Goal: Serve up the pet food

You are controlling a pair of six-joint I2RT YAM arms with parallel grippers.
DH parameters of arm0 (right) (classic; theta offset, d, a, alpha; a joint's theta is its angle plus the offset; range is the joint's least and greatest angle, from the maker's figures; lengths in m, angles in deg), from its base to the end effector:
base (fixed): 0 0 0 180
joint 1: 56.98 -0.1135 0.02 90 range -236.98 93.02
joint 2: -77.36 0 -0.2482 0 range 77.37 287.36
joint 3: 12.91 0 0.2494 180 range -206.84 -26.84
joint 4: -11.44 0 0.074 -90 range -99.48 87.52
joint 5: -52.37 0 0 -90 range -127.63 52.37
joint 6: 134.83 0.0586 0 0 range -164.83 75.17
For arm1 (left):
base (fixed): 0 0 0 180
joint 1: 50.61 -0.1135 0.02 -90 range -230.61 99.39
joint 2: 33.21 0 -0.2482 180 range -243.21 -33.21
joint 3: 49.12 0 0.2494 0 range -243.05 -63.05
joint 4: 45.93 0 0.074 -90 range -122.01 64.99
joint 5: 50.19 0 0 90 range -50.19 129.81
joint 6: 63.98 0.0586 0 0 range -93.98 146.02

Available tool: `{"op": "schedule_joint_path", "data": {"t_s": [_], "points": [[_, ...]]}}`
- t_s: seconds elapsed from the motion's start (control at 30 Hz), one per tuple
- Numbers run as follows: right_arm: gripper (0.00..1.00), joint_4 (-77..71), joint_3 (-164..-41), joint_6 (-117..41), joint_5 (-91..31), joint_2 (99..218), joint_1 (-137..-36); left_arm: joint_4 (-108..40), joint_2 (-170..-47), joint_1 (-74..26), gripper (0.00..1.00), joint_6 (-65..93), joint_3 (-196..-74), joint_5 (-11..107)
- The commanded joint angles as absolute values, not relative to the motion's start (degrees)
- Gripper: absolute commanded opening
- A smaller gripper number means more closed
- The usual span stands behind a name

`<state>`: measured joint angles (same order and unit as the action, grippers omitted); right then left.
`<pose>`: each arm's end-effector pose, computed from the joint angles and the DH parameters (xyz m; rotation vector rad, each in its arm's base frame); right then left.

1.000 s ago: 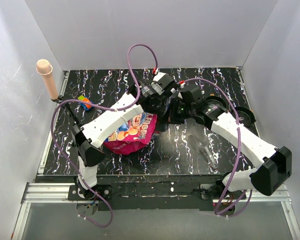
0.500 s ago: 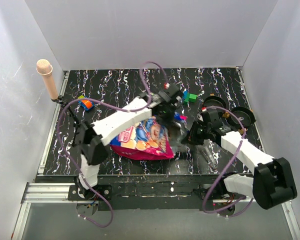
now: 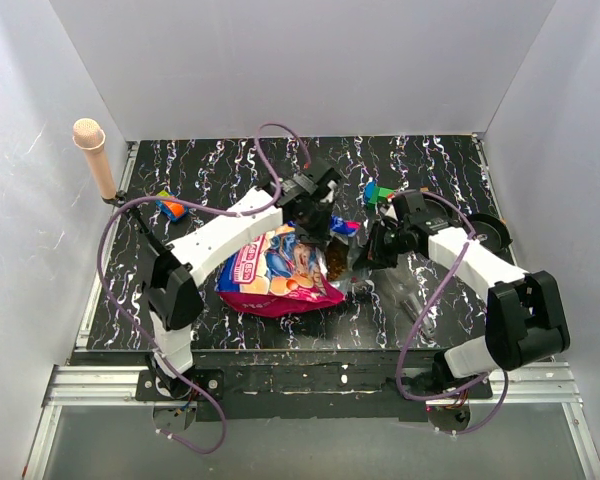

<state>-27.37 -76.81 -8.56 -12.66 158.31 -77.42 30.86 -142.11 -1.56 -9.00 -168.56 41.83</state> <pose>0.2638 0.1247 0.1803 0.1882 2.6749 0.9115 0.2599 -0.3027 0.2726 0.3554 2.8024 -0.4347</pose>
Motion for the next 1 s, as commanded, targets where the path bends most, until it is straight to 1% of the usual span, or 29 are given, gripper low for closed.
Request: {"op": "schedule_joint_path", "data": {"t_s": [0.0, 0.03, 0.07, 0.13, 0.17, 0.2, 0.27, 0.4, 0.47, 0.53, 0.6, 0.63, 0.67, 0.83, 0.9, 0.97], "points": [[0.12, -33.6, -86.1, -11.9, -9.9, 159.8, -78.9, 34.7, -135.6, -6.0, 0.00, -8.6, -165.6, 38.1], [0.31, -36.6, -87.6, -13.1, -9.7, 159.1, -78.9, 34.7, -135.1, -6.6, 0.00, -8.4, -165.3, 38.0], [0.42, -39.3, -89.0, -14.1, -9.4, 157.7, -78.9, 34.8, -134.5, -7.2, 0.00, -8.4, -165.1, 37.8], [0.65, -44.5, -91.3, -16.2, -9.5, 153.5, -78.9, 34.8, -133.7, -7.9, 0.00, -7.6, -165.0, 38.0], [0.75, -46.7, -92.5, -16.9, -9.7, 151.2, -78.9, 35.0, -133.4, -8.2, 0.00, -7.5, -164.9, 37.9], [0.81, -48.6, -93.4, -17.6, -10.0, 148.4, -78.5, 34.9, -133.1, -8.2, 0.00, -7.2, -164.8, 38.1], [0.84, -52.1, -95.0, -18.1, -11.3, 143.5, -76.9, 34.1, -132.4, -8.5, 0.00, -6.6, -164.3, 39.6], [0.86, -60.4, -96.6, -15.6, -11.5, 136.2, -68.1, 35.0, -132.4, -9.0, 0.00, -6.3, -164.5, 44.2], [0.87, -61.7, -95.1, -14.9, -14.7, 132.9, -65.6, 34.5, -132.1, -9.0, 0.00, -6.0, -164.4, 45.5], [0.88, -63.2, -92.2, -13.0, -18.0, 132.3, -62.3, 34.0, -131.5, -9.0, 0.00, -5.7, -164.6, 47.1], [0.88, -63.0, -87.7, -11.9, -14.9, 134.2, -57.5, 34.1, -131.2, -8.9, 0.00, -4.7, -165.6, 47.8], [0.88, -60.4, -85.3, -11.4, -12.9, 135.6, -53.7, 34.2, -131.0, -8.9, 0.00, -4.6, -166.0, 47.9], [0.87, -57.5, -82.8, -10.9, -12.1, 137.2, -52.2, 34.2, -131.0, -9.0, 0.00, -4.6, -166.1, 48.3], [0.85, -57.1, -81.9, -14.8, -16.9, 150.0, -51.4, 31.3, -130.1, -9.0, 0.00, -10.3, -161.8, 54.7], [0.82, -57.2, -82.0, -18.0, -17.6, 152.8, -51.4, 29.7, -129.5, -8.9, 0.00, -12.0, -159.6, 56.9], [0.81, -56.5, -81.6, -20.8, -18.2, 153.7, -51.2, 29.6, -128.8, -8.9, 0.00, -12.1, -158.9, 57.7]]}}
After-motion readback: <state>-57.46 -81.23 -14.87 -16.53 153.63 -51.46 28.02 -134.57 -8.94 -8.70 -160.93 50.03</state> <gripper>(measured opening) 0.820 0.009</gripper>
